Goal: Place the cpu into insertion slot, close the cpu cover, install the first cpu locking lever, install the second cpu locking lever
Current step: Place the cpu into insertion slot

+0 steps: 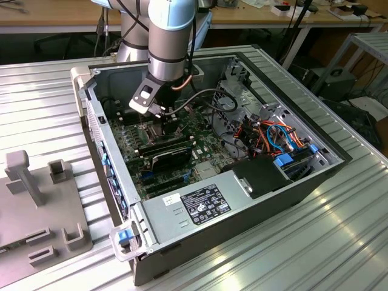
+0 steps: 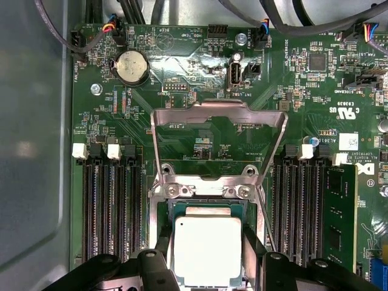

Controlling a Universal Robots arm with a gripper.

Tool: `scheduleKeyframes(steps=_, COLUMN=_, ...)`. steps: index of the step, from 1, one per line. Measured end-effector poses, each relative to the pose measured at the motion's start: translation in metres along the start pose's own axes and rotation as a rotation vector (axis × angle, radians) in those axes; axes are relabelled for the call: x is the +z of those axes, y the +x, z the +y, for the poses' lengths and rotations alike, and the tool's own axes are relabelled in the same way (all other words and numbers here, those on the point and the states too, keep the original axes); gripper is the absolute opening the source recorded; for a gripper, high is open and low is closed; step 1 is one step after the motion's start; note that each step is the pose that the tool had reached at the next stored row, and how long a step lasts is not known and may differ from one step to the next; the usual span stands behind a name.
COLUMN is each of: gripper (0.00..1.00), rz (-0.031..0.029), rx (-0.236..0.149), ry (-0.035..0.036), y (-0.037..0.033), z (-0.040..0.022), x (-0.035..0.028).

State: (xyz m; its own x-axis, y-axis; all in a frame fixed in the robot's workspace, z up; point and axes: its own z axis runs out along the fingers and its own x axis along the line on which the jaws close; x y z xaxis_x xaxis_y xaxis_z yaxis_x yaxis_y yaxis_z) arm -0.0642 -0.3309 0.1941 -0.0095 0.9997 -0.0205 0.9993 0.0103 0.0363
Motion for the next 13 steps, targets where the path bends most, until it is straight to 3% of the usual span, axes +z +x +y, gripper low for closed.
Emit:
scheduleKeyframes(steps=1, gripper=0.55, rz=-0.0019, rx=0.0, ry=-0.0027, y=-0.0002, z=0.0003, x=0.0)
scheduleKeyframes(steps=2, gripper=0.6, rz=0.0, rx=0.0, ry=-0.0056, y=0.0006, z=0.0011, x=0.0012)
scheduleKeyframes(steps=3, gripper=0.6, rz=0.0003, rx=0.0, ry=-0.0048, y=0.0007, z=0.001, x=0.0011)
scheduleKeyframes(steps=4, gripper=0.68, rz=0.0002, rx=0.0, ry=-0.0048, y=0.0007, z=0.0009, x=0.001)
scheduleKeyframes(steps=9, gripper=0.68, rz=0.0024, rx=0.0, ry=-0.0053, y=0.001, z=0.0011, x=-0.0002)
scheduleKeyframes(steps=13, gripper=0.68, rz=0.0005, rx=0.0, ry=-0.0045, y=0.0007, z=0.0011, x=-0.0034)
